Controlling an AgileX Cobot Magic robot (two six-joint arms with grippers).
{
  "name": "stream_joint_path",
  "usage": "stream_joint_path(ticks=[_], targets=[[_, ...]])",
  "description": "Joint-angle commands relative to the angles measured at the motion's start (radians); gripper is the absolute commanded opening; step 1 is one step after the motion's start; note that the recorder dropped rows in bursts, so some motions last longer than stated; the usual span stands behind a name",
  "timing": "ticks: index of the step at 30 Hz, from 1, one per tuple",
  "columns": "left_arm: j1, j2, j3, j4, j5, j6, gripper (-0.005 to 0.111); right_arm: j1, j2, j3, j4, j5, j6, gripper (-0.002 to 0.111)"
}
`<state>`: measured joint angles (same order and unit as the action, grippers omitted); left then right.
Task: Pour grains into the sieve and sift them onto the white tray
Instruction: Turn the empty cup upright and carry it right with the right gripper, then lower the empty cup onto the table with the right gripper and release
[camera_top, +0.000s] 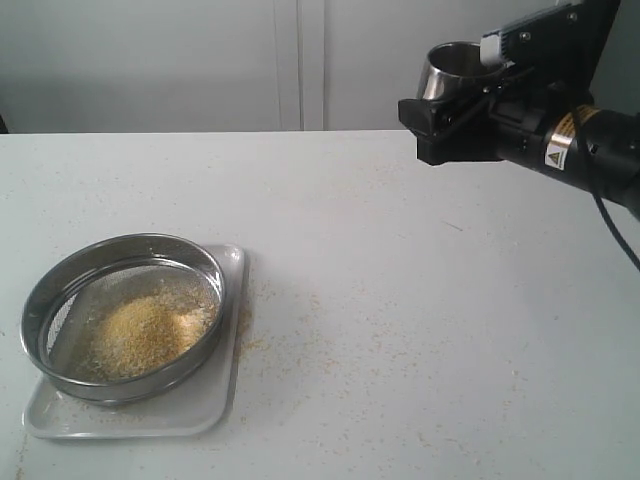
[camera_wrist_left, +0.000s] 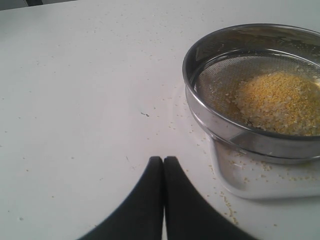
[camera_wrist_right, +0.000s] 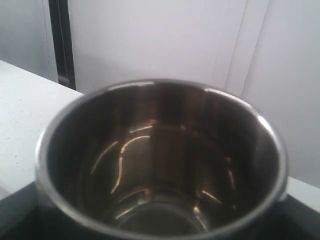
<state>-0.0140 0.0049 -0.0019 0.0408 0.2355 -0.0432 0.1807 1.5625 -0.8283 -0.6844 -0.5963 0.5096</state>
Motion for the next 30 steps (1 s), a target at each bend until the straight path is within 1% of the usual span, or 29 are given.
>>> stream_joint_path(ticks=[1, 5, 9, 11, 14, 17, 19, 25, 30], targets=[[0.002, -0.005, 0.002, -0.008, -0.002, -0.004, 0.0, -0.009, 0.079, 0.003, 0.067, -0.044, -0.019, 0.0], [0.002, -0.005, 0.002, -0.008, -0.002, -0.004, 0.0, -0.009, 0.164, -0.01, 0.149, -0.057, -0.033, 0.0], [0.002, -0.005, 0.002, -0.008, -0.002, -0.004, 0.0, -0.009, 0.236, -0.026, 0.198, -0.081, -0.161, 0.0], [0.002, -0.005, 0.002, -0.008, -0.002, -0.004, 0.0, -0.009, 0.269, -0.031, 0.204, -0.134, -0.201, 0.0], [0.002, -0.005, 0.002, -0.008, -0.002, -0.004, 0.0, -0.009, 0.311, -0.045, 0.248, -0.154, -0.221, 0.0], [0.002, -0.005, 0.002, -0.008, -0.002, -0.004, 0.0, -0.009, 0.351, -0.063, 0.252, -0.154, -0.223, 0.0], [0.002, -0.005, 0.002, -0.008, -0.002, -0.004, 0.0, -0.009, 0.377, -0.068, 0.254, -0.154, -0.259, 0.0], [0.002, -0.005, 0.002, -0.008, -0.002, -0.004, 0.0, -0.009, 0.448, -0.07, 0.254, -0.243, -0.358, 0.0], [0.002, -0.005, 0.002, -0.008, -0.002, -0.004, 0.0, -0.009, 0.498, -0.08, 0.259, -0.251, -0.357, 0.0]])
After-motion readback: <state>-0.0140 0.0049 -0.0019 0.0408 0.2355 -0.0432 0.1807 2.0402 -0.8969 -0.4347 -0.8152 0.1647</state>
